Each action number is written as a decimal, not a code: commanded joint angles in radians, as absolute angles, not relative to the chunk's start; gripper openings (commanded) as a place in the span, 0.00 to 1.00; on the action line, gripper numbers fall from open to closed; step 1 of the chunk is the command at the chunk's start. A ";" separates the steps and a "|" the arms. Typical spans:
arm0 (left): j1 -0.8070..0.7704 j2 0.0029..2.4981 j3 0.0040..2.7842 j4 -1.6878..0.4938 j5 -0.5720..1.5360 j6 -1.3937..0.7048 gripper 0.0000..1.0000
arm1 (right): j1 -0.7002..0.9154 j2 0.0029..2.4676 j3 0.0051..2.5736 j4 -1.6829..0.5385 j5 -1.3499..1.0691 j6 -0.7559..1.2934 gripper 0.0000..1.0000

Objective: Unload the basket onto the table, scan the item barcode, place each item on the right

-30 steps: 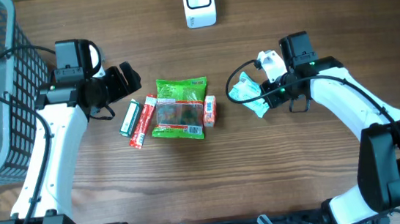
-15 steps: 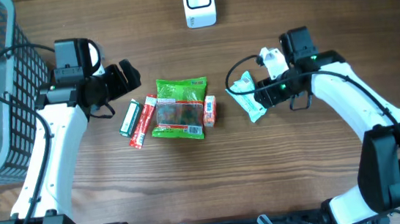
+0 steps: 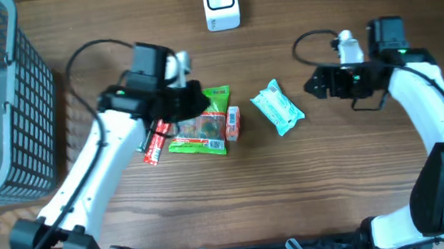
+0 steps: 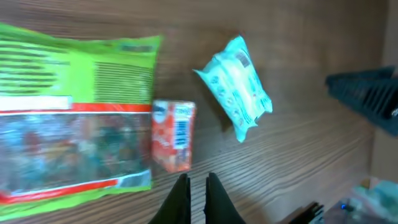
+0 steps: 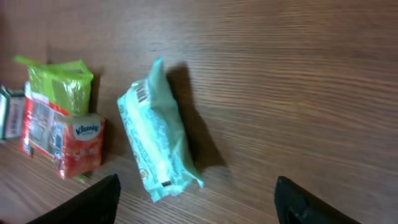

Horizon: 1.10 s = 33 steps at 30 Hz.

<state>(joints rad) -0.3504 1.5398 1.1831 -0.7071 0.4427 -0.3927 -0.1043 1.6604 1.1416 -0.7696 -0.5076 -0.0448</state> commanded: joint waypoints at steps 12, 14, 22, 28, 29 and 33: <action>-0.521 1.624 1.194 -0.551 0.318 -0.454 0.24 | -0.037 1.645 0.930 -0.614 -0.576 -0.009 0.69; -0.521 1.625 1.194 -0.535 0.320 -0.476 0.24 | -0.022 1.645 0.913 -0.573 -0.531 0.034 0.69; -0.533 1.663 1.194 -0.416 0.326 -0.580 0.04 | -0.010 1.645 0.889 -0.501 -0.490 0.125 0.72; -0.556 1.763 1.195 -0.240 0.377 -0.649 0.04 | -0.010 1.645 0.889 -0.509 -0.535 0.160 0.72; -0.564 1.786 1.195 -0.213 0.377 -0.653 0.04 | -0.010 1.645 0.889 -0.513 -0.555 0.160 0.72; -0.593 1.883 1.195 -0.118 0.377 -0.664 0.04 | -0.010 1.645 0.888 -0.521 -0.618 0.160 0.71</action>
